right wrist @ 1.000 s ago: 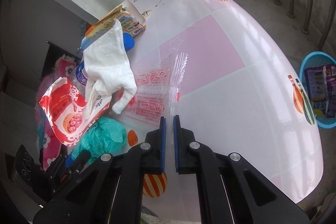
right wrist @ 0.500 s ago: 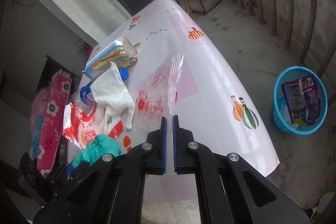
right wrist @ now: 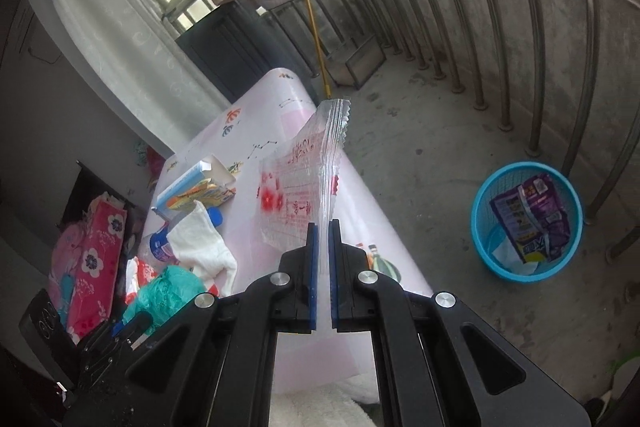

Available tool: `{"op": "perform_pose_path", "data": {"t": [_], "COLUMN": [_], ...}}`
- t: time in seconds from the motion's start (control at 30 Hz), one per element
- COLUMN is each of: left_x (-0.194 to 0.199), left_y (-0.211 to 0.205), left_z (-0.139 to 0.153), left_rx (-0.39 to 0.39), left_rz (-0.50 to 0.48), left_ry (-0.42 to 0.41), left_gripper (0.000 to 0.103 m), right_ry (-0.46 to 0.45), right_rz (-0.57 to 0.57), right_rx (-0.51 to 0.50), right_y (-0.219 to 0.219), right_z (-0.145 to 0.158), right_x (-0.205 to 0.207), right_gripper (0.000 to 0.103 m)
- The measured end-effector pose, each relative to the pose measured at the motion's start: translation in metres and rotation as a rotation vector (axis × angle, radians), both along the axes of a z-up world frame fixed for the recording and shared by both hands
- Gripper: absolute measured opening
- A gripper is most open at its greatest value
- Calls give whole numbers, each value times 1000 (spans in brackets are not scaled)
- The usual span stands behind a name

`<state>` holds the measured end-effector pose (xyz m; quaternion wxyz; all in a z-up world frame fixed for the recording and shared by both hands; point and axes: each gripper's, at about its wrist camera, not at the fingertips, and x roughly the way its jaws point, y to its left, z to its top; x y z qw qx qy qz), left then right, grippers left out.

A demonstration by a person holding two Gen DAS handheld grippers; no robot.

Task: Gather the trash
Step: 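Lift and carry the green and clear bags over the blue wastebasket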

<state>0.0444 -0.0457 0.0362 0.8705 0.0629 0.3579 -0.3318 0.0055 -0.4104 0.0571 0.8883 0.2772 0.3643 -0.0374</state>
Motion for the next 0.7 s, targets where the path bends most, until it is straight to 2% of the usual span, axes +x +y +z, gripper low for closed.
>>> {"op": "perform_pose_path", "data": {"t": [0.1, 0.2, 0.23, 0.37, 0.47, 0.6, 0.7], "left_x": [22, 42, 47, 55, 63, 80, 90], "left_y": [-33, -82, -104, -192, -255, -332, -377], "left_z": [8, 10, 11, 4, -15, -58, -96], "left_rx": [-24, -41, -23, 68, 179, 316, 414], "left_rz": [-31, -95, -114, -217, -289, -362, -390], "left_ry": [70, 159, 173, 199, 214, 318, 364], "left_gripper": [19, 19, 19, 20, 20, 22, 22], "right_ry": [-21, -20, -14, 40, 105, 207, 285], "right_rz": [-96, -204, -239, -339, -410, -499, -546], "right_rx": [-5, -78, -103, -129, -123, -95, -48], "right_y": [-27, -46, -52, -79, -100, -129, -150], "right_z": [1, -3, -6, -31, -58, -104, -143], "right_x": [-10, -16, -18, -24, -29, -33, -31], "right_gripper": [3, 3, 3, 3, 3, 3, 3]}}
